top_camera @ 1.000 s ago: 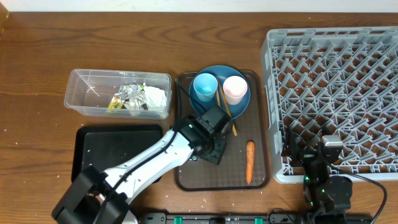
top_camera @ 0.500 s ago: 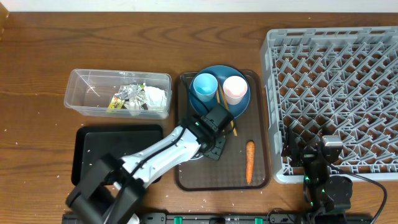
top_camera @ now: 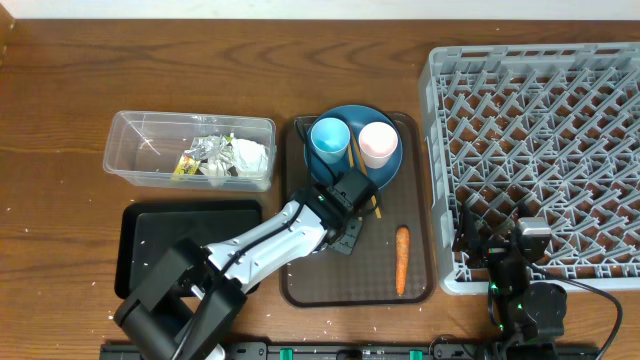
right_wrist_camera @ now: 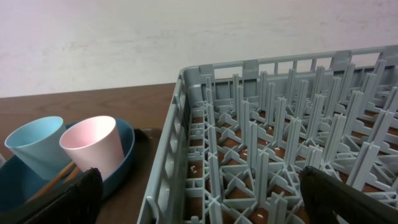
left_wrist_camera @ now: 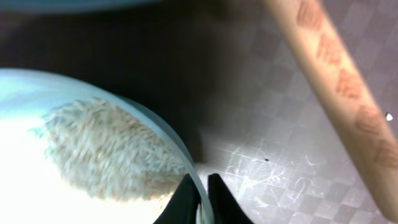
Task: Sort waste into correct bins and load items into the dishwasher rack
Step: 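Lift the bowl and carry it left over the black tray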
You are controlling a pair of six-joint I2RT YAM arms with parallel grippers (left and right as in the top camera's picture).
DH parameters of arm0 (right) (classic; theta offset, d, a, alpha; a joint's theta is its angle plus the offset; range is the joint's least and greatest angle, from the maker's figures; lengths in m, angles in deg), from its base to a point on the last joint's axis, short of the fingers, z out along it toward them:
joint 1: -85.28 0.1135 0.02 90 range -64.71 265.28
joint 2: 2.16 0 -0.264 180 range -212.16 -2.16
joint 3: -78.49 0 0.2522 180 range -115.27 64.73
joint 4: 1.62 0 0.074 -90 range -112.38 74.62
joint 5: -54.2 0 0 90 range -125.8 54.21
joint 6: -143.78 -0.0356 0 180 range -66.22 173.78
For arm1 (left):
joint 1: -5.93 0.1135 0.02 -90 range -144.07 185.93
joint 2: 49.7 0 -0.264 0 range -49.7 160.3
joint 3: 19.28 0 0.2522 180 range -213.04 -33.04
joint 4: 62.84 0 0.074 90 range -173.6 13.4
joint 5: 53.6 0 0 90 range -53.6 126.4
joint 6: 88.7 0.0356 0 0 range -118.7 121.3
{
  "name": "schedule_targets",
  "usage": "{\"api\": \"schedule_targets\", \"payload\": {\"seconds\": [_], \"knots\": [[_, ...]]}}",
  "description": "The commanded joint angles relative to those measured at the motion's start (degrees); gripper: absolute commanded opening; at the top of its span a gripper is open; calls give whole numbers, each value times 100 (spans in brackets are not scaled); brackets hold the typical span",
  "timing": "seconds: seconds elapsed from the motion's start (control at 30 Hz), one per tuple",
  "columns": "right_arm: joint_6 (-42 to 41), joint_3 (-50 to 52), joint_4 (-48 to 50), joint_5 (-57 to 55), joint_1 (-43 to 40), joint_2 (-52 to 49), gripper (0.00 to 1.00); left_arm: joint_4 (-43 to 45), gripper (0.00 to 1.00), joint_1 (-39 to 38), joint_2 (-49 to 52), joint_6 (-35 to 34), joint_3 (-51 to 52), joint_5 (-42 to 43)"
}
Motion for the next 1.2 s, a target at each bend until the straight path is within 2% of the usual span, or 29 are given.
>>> {"api": "schedule_targets", "payload": {"seconds": [0.0, 0.17, 0.7, 1.17], "knots": [[-59, 4, -24, 4, 48, -7, 99, 70, 6, -7, 26, 33, -48, -2], [-59, 4, -24, 7, 48, -7, 99, 101, 6, -7, -72, -315, -48, -107], [-61, 4, -24, 4, 48, -7, 99, -7, 6, -7, -850, -306, -48, -105], [-59, 4, -24, 4, 48, -7, 99, -544, 6, 129, -1770, -131, -48, -103]]}}
